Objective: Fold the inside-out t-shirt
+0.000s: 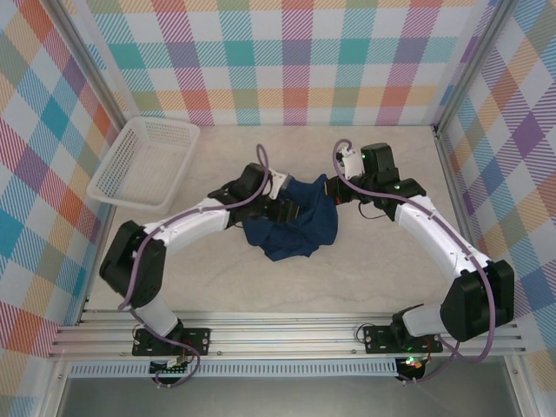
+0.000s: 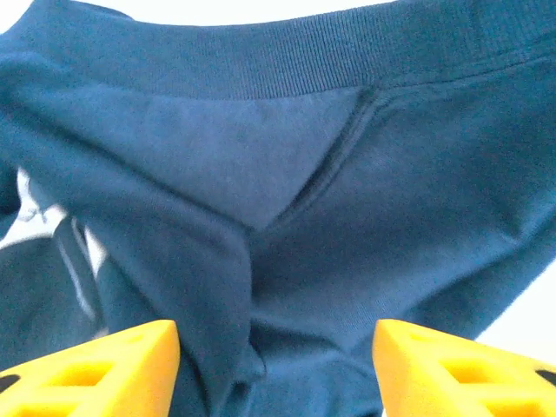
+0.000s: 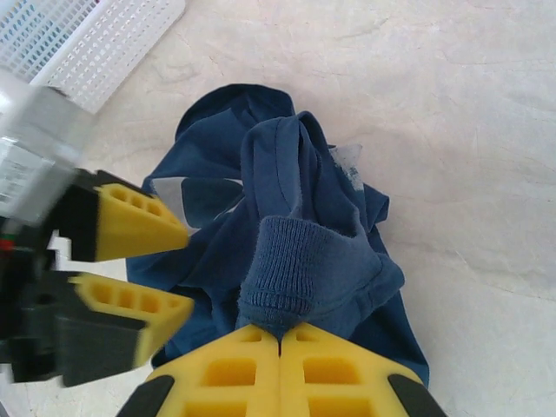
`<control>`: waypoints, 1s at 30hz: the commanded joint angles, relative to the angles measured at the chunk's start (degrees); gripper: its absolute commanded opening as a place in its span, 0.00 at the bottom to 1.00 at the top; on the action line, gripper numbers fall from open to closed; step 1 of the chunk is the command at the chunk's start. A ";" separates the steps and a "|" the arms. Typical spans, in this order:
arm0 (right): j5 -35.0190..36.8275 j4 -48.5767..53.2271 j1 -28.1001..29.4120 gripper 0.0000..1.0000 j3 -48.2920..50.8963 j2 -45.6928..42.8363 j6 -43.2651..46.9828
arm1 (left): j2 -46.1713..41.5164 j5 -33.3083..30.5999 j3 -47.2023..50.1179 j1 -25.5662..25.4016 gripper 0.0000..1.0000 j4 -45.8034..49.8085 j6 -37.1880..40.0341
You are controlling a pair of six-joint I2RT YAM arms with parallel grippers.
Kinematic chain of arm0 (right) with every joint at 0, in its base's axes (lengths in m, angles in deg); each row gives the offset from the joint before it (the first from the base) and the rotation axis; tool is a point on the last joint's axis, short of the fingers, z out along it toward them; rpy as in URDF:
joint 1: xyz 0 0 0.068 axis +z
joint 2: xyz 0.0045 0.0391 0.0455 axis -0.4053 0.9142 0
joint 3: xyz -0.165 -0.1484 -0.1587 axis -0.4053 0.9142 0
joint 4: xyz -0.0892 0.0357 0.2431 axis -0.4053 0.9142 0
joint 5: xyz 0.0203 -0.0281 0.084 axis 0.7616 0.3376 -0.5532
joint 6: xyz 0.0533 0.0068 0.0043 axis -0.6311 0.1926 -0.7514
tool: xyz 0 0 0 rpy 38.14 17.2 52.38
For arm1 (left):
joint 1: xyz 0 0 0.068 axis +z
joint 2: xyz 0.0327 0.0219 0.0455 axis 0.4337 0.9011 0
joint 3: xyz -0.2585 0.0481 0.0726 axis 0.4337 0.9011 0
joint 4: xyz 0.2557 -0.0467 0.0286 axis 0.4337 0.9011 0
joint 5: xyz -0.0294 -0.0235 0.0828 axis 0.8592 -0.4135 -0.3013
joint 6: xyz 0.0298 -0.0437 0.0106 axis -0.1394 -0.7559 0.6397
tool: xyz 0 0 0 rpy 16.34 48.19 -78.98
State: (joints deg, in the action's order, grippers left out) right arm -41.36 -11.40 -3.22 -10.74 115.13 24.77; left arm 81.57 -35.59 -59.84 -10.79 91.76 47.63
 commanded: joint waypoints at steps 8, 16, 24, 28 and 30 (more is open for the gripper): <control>1.27 -0.05 -0.95 0.00 -3.88 0.11 -0.08 | 10.24 -10.17 -11.16 -1.13 0.19 8.51 6.97; 5.36 2.90 -2.94 0.00 -11.45 -1.95 2.88 | -3.64 -11.54 -13.64 0.48 0.00 5.44 4.99; 8.65 2.14 -4.55 0.00 -26.16 -8.66 5.56 | -25.65 -9.24 -12.46 4.95 0.00 -3.78 -3.61; 9.56 3.57 -4.52 0.00 -32.81 -8.53 7.94 | -27.95 -10.88 -17.16 5.03 0.00 -1.00 -1.46; 11.88 4.33 -4.52 0.00 -35.70 -8.75 9.86 | -27.86 -9.31 -20.08 5.03 0.00 0.05 -1.16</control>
State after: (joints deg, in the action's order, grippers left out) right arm -32.64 -7.05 -7.70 -43.22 106.30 31.06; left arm 51.67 -45.78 -78.11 -5.72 89.56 46.20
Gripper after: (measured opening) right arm 0.048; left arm 0.052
